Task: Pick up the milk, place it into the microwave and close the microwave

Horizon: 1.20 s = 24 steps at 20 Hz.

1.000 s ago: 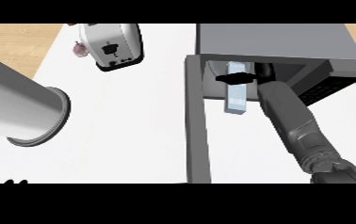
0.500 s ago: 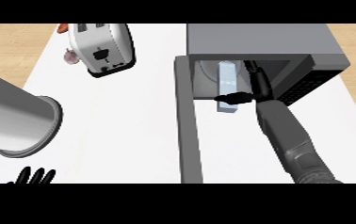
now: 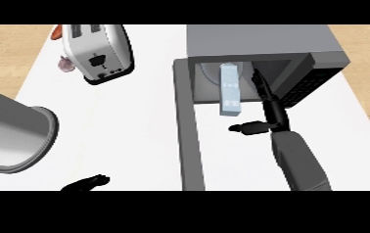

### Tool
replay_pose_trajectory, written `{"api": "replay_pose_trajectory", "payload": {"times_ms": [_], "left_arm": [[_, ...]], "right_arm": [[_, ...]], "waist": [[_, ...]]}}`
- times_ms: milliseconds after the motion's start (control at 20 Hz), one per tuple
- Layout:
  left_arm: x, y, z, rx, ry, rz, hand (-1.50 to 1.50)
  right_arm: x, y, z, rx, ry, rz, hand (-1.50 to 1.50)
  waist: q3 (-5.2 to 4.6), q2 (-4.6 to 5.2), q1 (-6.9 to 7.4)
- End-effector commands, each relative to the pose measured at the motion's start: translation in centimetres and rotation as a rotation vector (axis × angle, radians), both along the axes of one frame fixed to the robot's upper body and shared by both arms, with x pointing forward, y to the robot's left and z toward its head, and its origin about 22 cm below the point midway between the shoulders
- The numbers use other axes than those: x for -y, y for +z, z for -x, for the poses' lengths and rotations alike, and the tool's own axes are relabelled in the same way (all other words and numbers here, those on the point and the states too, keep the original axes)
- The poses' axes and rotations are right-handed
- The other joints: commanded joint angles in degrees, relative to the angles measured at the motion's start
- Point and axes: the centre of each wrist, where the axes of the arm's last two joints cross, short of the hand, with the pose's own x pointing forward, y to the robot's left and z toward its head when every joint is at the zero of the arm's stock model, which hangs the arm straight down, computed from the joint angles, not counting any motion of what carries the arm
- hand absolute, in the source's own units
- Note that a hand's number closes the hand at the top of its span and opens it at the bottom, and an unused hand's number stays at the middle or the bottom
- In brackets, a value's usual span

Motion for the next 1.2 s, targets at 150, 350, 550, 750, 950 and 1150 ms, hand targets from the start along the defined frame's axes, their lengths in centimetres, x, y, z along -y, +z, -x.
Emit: {"api": "replay_pose_trajectory", "payload": {"times_ms": [150, 350, 550, 750, 950, 1150], "left_arm": [[2.4, 0.1, -2.3, -0.036, -0.066, -0.103, 1.50], [4.8, -0.7, -4.1, -0.044, -0.103, -0.147, 1.50], [6.5, -2.1, -7.0, -0.040, -0.165, -0.219, 1.50], [8.9, -2.7, -10.1, -0.093, -0.281, -0.300, 1.50], [11.5, -4.6, -12.0, -0.122, -0.439, -0.427, 1.50], [13.1, -7.5, -15.0, -0.132, -0.464, -0.424, 1.50]], "right_arm": [[3.6, -0.4, 5.0, 0.036, 0.011, -0.028, -1.50], [4.9, 0.1, 9.0, 0.024, -0.019, -0.028, -1.50], [6.1, 2.5, 11.6, 0.039, -0.080, -0.004, -1.50], [9.1, 4.2, 14.2, 0.068, -0.109, 0.032, -1.50], [10.7, 3.7, 16.9, 0.056, -0.122, 0.030, -1.50], [12.4, 5.6, 18.5, 0.104, -0.138, 0.036, -1.50]], "waist": [[-0.07, -0.19, -0.95], [-0.04, 0.14, -0.22], [-0.04, 0.43, 0.20], [0.00, 0.68, -0.04], [0.04, 0.84, 0.19], [0.04, 0.98, 0.64]]}}
